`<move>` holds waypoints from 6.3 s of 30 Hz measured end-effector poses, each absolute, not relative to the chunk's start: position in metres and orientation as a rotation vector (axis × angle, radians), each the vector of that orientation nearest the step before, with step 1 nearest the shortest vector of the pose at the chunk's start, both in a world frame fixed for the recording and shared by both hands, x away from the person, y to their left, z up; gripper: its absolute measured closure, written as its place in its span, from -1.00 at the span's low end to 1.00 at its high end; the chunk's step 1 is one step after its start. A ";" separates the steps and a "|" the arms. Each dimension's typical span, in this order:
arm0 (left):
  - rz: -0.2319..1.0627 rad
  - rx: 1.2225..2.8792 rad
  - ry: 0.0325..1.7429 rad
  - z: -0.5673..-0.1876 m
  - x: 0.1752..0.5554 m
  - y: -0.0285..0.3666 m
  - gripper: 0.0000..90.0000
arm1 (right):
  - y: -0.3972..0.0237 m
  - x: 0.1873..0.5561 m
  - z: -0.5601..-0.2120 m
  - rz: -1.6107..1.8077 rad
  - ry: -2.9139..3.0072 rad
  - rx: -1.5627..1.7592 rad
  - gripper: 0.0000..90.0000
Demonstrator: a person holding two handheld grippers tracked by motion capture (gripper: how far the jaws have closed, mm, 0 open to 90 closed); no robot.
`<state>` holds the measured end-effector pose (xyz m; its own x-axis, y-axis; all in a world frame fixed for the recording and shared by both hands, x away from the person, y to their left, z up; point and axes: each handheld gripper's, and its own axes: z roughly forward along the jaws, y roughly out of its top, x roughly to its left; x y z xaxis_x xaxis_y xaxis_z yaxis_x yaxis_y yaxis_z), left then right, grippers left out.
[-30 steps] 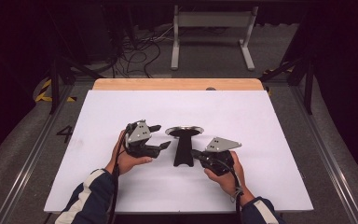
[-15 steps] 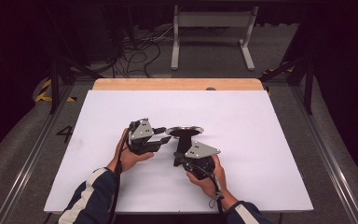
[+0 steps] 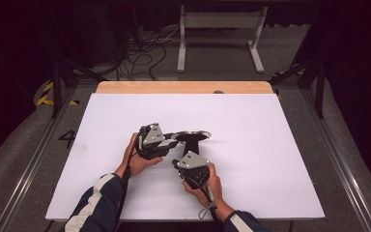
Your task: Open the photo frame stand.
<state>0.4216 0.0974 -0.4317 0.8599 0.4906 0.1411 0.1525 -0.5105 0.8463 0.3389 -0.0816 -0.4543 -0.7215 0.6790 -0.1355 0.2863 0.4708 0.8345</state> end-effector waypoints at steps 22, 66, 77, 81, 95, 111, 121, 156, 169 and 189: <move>0.495 2.106 0.428 -0.430 0.415 0.100 0.74 | -0.085 0.337 -0.457 1.059 2.272 0.812 1.00; 0.459 2.088 0.423 -0.438 0.411 0.079 0.42 | -0.110 0.339 -0.457 1.074 2.308 0.915 1.00; 0.514 2.122 0.385 -0.438 0.411 0.075 0.73 | -0.114 0.336 -0.456 1.086 2.297 0.931 1.00; 0.548 2.143 0.366 -0.438 0.408 0.074 0.75 | -0.118 0.338 -0.455 1.095 2.298 0.944 1.00; 0.604 2.167 0.366 -0.437 0.398 0.075 0.77 | -0.118 0.337 -0.455 1.085 2.300 0.939 1.00; 0.620 2.195 0.355 -0.436 0.389 0.074 0.75 | -0.135 0.341 -0.453 1.092 2.286 1.014 1.00; 0.605 2.159 0.388 -0.437 0.393 0.072 0.76 | -0.139 0.344 -0.454 1.089 2.282 1.033 1.00; 0.550 2.220 0.391 -0.443 0.403 0.069 0.74 | -0.136 0.342 -0.453 1.111 2.204 1.043 1.00; 0.564 2.261 0.329 -0.439 0.396 0.069 0.77 | -0.143 0.343 -0.452 1.122 2.239 1.060 1.00; 0.501 2.252 0.322 -0.438 0.392 0.068 0.71 | -0.155 0.349 -0.450 1.107 2.274 1.054 1.00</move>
<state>0.3924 0.0682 -0.4384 0.8897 0.3818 0.2503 0.0696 -0.6554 0.7521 0.3491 -0.1554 -0.4497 -0.6362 0.7711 -0.0256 0.4554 0.4021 0.7943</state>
